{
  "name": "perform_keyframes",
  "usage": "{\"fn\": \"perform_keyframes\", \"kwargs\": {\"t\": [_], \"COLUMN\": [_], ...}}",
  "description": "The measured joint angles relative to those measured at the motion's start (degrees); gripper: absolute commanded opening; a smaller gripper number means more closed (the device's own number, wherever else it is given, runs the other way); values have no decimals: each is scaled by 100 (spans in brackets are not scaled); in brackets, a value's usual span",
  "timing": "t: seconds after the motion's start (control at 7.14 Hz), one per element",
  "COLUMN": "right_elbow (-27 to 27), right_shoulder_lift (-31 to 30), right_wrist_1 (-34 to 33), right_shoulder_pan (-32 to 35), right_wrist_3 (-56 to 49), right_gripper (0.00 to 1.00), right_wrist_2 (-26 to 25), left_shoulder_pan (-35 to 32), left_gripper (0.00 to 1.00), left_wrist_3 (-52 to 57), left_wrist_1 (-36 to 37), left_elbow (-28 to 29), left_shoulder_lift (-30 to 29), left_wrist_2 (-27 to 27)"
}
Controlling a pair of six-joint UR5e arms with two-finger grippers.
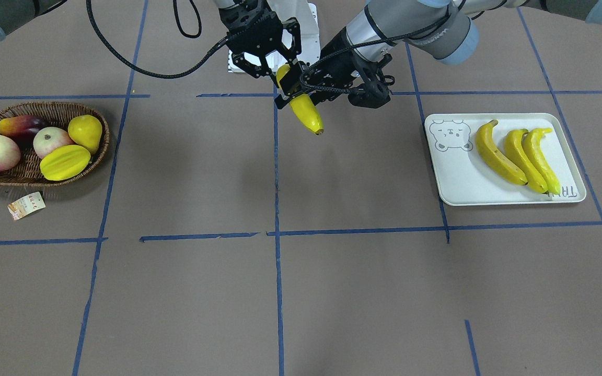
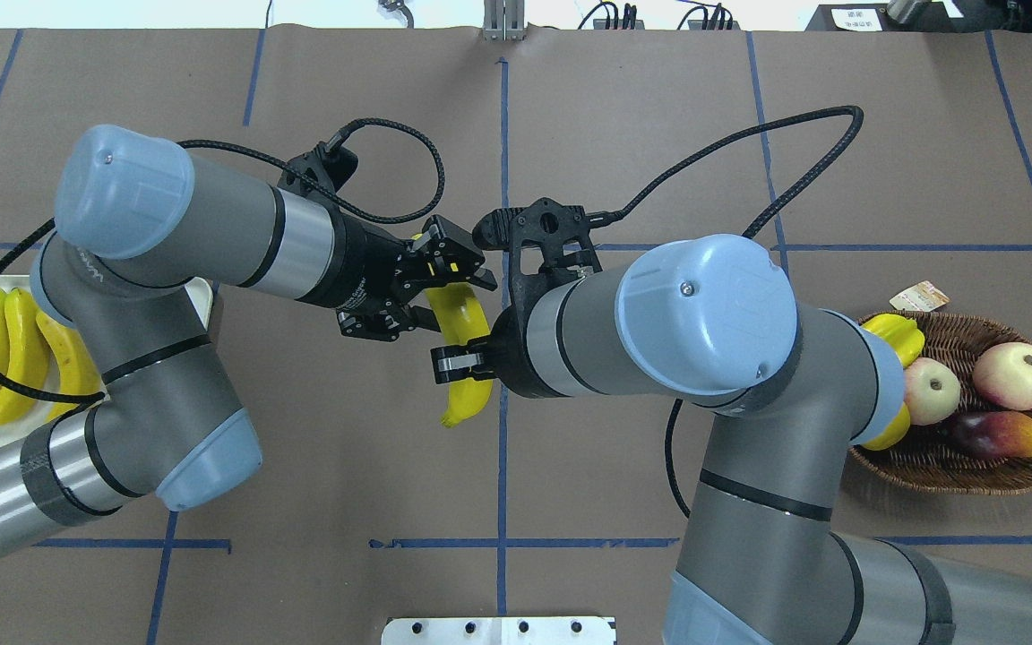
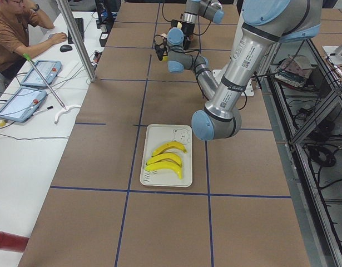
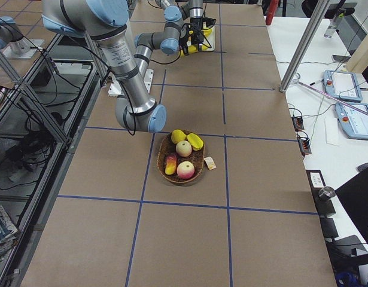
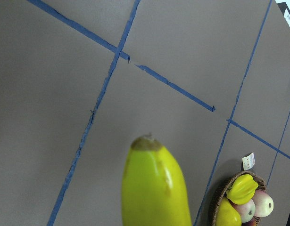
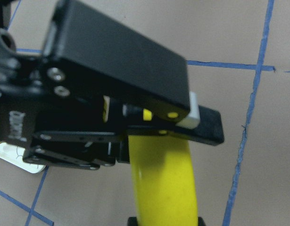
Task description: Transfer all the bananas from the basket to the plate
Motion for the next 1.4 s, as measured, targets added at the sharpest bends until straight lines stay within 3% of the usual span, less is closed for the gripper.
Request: {"fn": "perform_keyframes", "kwargs": {"t": [0.14, 0.7, 0.98, 1.4], "right_elbow": [0, 119, 491, 898], "right_shoulder_lift": [-7, -49, -200, -664], "right_wrist_1": [-1, -7, -14, -18], "right_shoulder_pan": [0, 14, 68, 357], "right_wrist_3": [-4, 78, 134, 141], "right_gripper": [98, 100, 100, 100], "right_wrist_2": [1, 14, 39, 54], "left_shoulder_pan": [9, -40, -138, -609], "left_gripper": [0, 0, 0, 0], "left_wrist_3": [-57, -73, 19, 1718], "left_wrist_1": [-1, 21, 187, 2093], "left_elbow": [-11, -7, 13, -345], "left_shoulder_lift": [2, 13, 223, 764], "left_wrist_2": [13, 16, -32, -353]}}
